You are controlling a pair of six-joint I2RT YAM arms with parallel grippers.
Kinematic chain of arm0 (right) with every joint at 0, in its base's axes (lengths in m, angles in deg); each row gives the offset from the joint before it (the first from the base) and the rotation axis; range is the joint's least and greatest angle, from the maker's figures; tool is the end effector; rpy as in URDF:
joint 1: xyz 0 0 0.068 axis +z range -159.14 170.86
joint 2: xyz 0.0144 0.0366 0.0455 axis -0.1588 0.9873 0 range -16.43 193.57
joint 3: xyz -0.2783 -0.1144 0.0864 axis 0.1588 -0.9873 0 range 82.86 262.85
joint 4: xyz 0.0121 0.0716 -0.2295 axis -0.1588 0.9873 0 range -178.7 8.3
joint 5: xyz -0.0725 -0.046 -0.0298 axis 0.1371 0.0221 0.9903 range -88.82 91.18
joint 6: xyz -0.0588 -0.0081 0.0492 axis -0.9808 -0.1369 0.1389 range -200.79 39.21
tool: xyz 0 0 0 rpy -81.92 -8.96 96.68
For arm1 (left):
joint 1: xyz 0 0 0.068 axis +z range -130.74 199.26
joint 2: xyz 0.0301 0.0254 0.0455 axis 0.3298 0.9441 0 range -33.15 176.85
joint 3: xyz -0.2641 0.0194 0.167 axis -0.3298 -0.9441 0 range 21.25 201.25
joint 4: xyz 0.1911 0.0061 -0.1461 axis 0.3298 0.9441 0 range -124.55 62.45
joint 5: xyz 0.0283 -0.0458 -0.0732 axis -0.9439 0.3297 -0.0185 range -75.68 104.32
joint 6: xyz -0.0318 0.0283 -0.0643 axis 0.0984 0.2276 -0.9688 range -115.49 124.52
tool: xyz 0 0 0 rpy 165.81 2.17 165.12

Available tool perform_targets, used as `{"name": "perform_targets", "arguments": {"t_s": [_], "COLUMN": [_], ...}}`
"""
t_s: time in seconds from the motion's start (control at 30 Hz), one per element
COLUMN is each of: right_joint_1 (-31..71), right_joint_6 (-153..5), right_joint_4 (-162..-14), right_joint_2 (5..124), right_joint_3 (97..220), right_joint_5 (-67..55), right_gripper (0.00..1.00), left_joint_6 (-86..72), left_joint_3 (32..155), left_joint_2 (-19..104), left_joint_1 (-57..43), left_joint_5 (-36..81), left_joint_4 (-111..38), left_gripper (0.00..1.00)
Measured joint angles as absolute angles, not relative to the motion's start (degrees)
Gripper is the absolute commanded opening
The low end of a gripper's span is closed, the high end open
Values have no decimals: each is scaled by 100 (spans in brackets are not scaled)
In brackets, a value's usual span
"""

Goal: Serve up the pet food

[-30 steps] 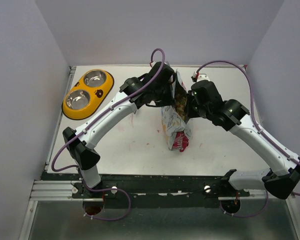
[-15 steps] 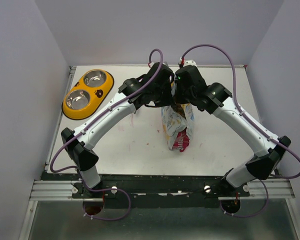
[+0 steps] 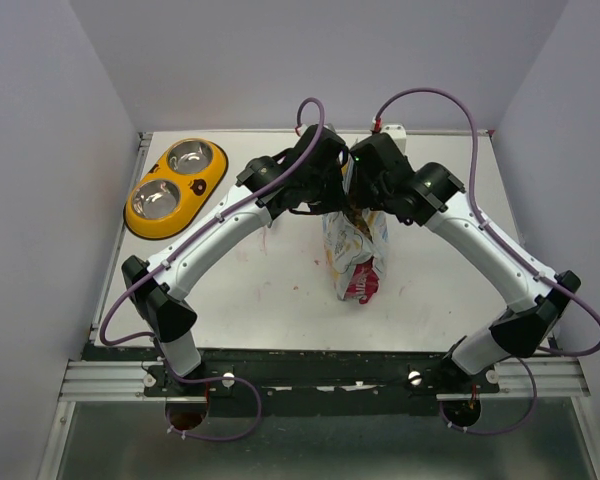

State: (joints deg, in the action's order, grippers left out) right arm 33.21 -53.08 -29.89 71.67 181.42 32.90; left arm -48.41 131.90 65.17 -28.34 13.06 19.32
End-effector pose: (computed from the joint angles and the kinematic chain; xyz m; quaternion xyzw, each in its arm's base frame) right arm 0.2482 0.1794 0.4213 -0.0182 0.9041 -0.0128 0.4267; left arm 0.2528 -0.2747 0.4293 -0.0469 0.9106 -0.3092 0.2701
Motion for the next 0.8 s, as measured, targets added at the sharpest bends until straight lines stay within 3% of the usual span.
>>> {"name": "perform_targets", "arguments": {"t_s": [0.1,0.13,0.2,0.23,0.37,0.5,0.8], "right_joint_1": [3325,3323,3321,3317,3312,3312,3275], "right_joint_6": [-5153,-5125,-5090,-5099,-4998,-4932,-5319], "right_joint_4": [-2714,-2653,-2570,-2548,-2554,-2559,-2799], "right_joint_2": [7278,7300,7302,7293,7293,7293,7140], "right_joint_3": [18393,18459,18494,18494,18478,18454,18332], "right_joint_5": [3594,3701,3880,3937,3966,3966,3371], "right_gripper": [54,48,24,18,15,1,1], "left_joint_6": [-4861,-4861,-4861,-4863,-4870,-4874,-4747], "left_joint_3": [13196,13205,13214,13214,13236,13244,13581], "left_joint_2": [6517,6517,6517,6517,6517,6517,6611], "left_joint_1": [-2834,-2834,-2834,-2834,-2834,-2834,-2832], "left_joint_5": [1306,1304,1302,1300,1256,1208,976], "left_joint_4": [1939,1961,1982,1989,2020,2059,2146], "left_gripper": [0,0,0,0,0,0,43]}}
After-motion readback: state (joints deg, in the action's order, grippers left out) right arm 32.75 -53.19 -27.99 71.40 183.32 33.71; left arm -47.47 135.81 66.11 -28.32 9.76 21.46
